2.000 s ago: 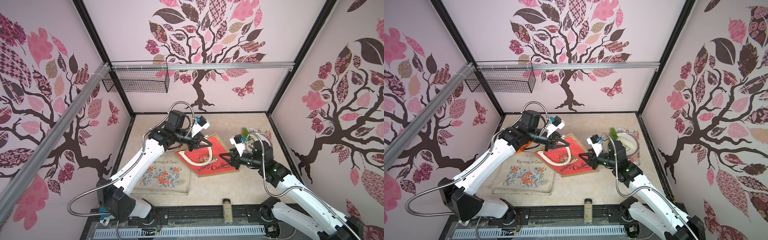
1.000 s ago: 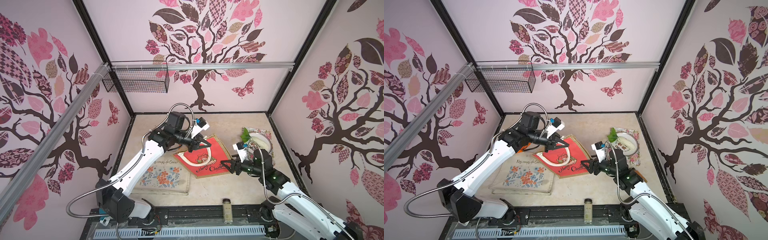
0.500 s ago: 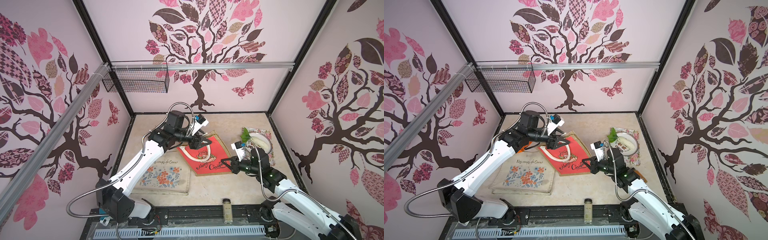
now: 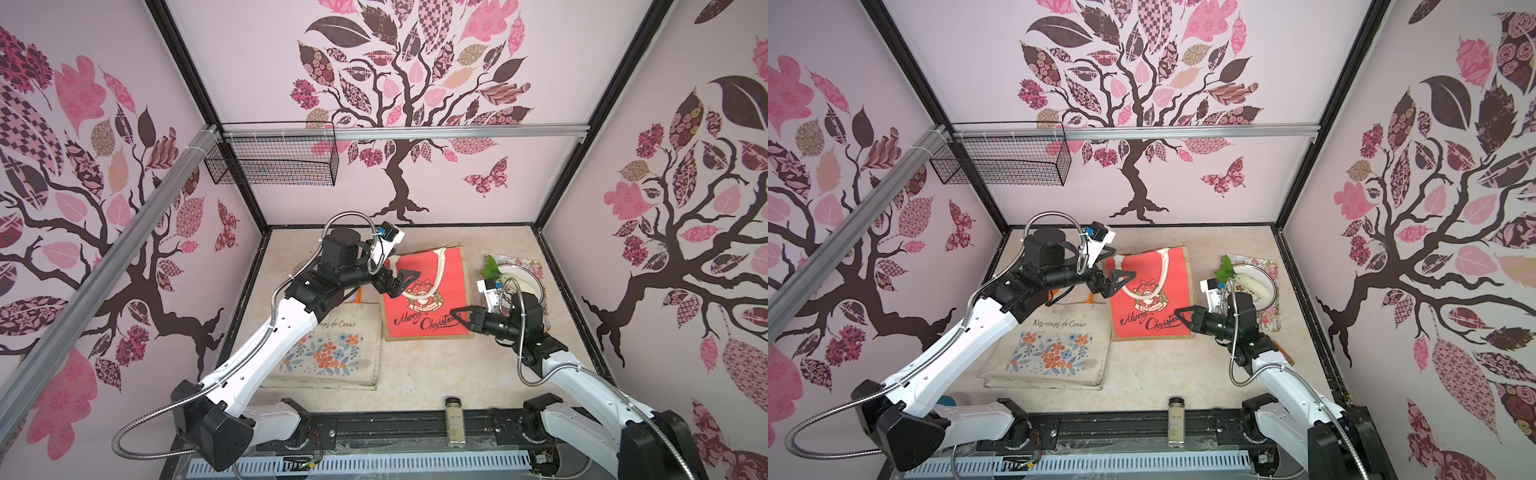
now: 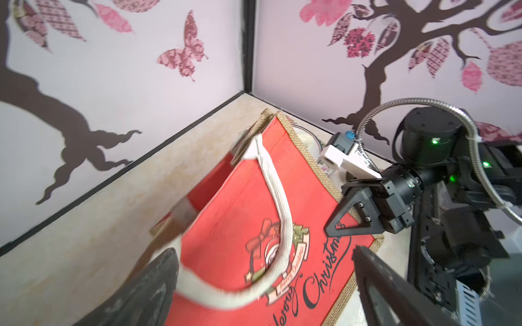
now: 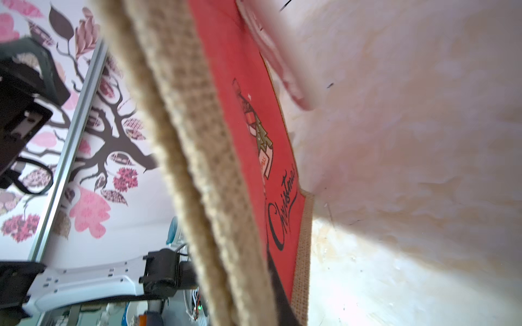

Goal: Put away the canvas bag
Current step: Place the canvas bag at the center of the board.

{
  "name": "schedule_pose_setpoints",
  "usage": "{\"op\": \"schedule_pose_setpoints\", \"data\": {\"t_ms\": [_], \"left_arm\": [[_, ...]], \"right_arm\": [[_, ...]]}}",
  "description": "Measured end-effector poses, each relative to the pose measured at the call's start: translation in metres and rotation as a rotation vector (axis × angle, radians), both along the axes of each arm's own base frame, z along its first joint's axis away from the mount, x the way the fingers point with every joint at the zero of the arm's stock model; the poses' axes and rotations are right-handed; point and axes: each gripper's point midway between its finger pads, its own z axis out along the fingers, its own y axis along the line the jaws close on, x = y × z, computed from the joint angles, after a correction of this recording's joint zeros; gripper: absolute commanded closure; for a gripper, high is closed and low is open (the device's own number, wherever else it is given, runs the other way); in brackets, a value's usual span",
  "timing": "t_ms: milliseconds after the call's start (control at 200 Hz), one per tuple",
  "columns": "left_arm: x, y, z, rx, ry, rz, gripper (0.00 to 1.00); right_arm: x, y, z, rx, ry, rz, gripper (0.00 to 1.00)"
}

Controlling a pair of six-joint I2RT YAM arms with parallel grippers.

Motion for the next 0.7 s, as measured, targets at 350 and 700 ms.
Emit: {"op": "schedule_pose_setpoints", "data": {"t_ms": [350, 700], "left_arm": [[0.013, 0.04, -0.091, -0.206, 0.336, 0.362, 0.1], [0.015, 0.023, -0.171, -0.223, 0.479, 0.467, 0.14]], "right_arm": [[0.033, -0.012, -0.036, -0.199, 0.105, -0.063, 1.0], [0.05, -0.023, -0.072, -0.364, 0.161, -0.074, 0.6]]}}
